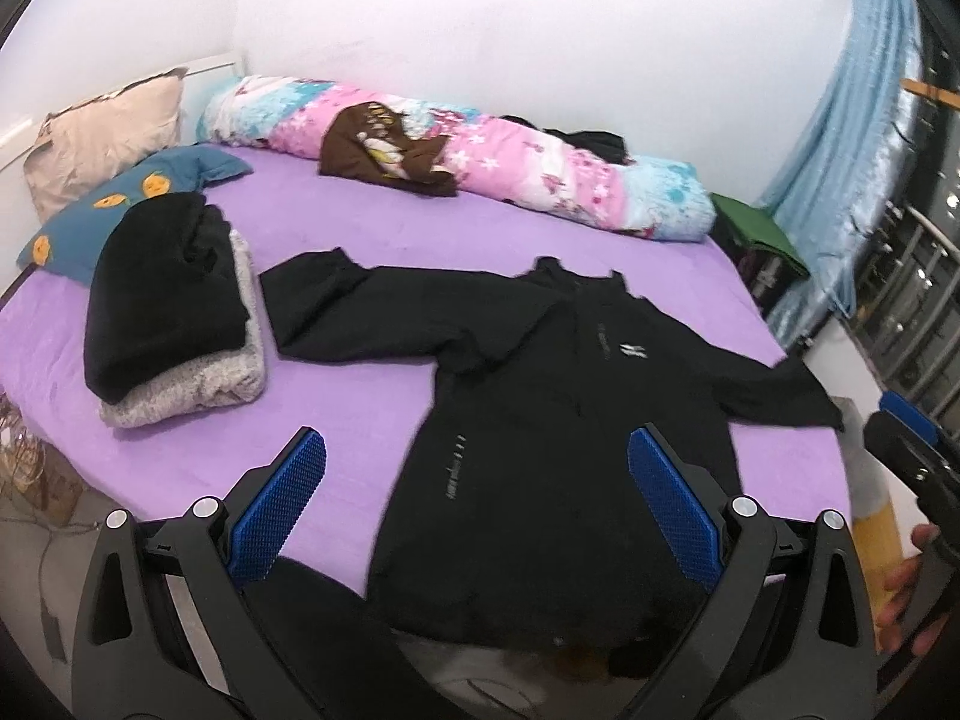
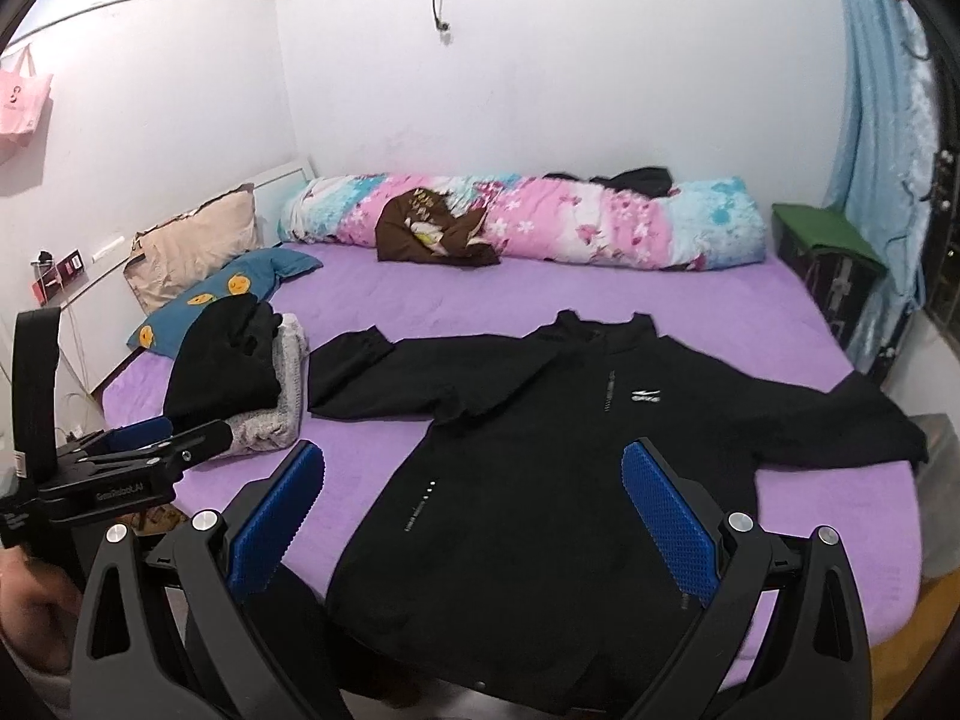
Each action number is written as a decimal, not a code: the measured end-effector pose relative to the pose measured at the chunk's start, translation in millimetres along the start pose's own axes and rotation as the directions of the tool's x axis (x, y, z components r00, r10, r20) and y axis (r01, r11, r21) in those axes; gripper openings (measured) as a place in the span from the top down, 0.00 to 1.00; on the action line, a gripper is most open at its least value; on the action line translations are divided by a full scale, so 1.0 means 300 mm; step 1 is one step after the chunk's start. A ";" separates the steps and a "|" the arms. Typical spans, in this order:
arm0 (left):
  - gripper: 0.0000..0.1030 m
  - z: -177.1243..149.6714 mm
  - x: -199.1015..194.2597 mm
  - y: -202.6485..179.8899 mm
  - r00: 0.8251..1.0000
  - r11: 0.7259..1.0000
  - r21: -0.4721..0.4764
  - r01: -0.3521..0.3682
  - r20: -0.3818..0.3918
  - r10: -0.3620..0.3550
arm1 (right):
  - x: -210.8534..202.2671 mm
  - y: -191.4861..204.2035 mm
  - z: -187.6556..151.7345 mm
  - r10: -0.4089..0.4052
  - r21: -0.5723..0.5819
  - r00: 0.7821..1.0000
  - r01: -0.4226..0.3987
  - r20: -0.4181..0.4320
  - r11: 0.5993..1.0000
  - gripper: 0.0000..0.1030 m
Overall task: Fold large clothes
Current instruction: 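Lower both tools toward the jacket hem and sleeve cuffs, then grasp the jacket hem with the left tool and lift it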
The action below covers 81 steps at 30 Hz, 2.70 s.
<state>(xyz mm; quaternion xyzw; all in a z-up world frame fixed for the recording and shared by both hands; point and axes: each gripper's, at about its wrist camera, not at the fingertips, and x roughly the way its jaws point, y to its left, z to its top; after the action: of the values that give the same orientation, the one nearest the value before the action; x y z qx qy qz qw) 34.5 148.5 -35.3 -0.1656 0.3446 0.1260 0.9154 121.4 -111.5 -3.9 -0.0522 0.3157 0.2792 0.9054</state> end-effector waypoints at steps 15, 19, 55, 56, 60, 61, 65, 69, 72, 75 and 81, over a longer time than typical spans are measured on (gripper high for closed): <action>0.06 0.210 0.570 0.381 0.975 0.973 0.071 -0.222 -0.001 0.222 | 0.572 0.093 0.109 -0.031 -0.094 0.996 0.023 -0.087 0.995 0.05; 0.06 0.251 0.804 0.488 0.970 0.970 0.066 -0.234 -0.050 0.237 | 0.779 0.098 0.116 -0.060 -0.114 0.990 0.045 -0.129 0.992 0.05; 0.05 0.269 1.676 0.850 0.952 0.966 0.103 -0.238 -0.171 0.252 | 1.909 0.101 -0.111 -0.114 -0.123 0.935 0.076 -0.336 0.989 0.05; 0.05 0.266 1.684 0.848 0.950 0.964 0.110 -0.240 -0.177 0.257 | 1.912 0.101 -0.117 -0.115 -0.125 0.937 0.077 -0.329 0.989 0.05; 0.05 0.266 1.695 0.848 0.945 0.962 0.133 -0.239 -0.194 0.262 | 1.911 0.089 -0.134 -0.104 -0.121 0.945 0.069 -0.309 0.990 0.05; 0.05 0.267 1.698 0.848 0.945 0.962 0.142 -0.235 -0.198 0.260 | 1.910 0.088 -0.136 -0.100 -0.120 0.947 0.065 -0.306 0.991 0.05; 0.06 0.280 1.706 0.851 0.938 0.963 0.126 -0.238 -0.226 0.262 | 1.898 0.086 -0.132 -0.092 -0.117 0.948 0.059 -0.305 0.991 0.05; 0.50 0.303 1.678 0.868 0.939 0.960 0.107 -0.257 -0.207 0.275 | 1.894 0.078 -0.126 -0.079 -0.100 0.946 0.050 -0.313 0.994 0.05; 0.64 0.315 1.683 0.876 0.933 0.959 0.106 -0.264 -0.224 0.282 | 1.892 0.076 -0.126 -0.078 -0.100 0.944 0.048 -0.322 0.994 0.05; 0.88 0.320 1.671 0.882 0.928 0.953 0.087 -0.289 -0.218 0.302 | 1.885 0.075 -0.124 -0.084 -0.086 0.941 0.058 -0.327 0.995 0.05; 0.99 0.346 1.611 0.855 0.943 0.960 0.071 -0.272 -0.181 0.281 | 1.878 0.073 -0.125 -0.094 -0.089 0.939 0.068 -0.329 0.994 0.05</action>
<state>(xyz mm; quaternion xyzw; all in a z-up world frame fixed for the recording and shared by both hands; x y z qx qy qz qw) 360.4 479.6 -342.5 -0.1063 0.4526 0.2290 0.8552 452.6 163.0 -370.6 -0.1463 0.4507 0.2405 0.8471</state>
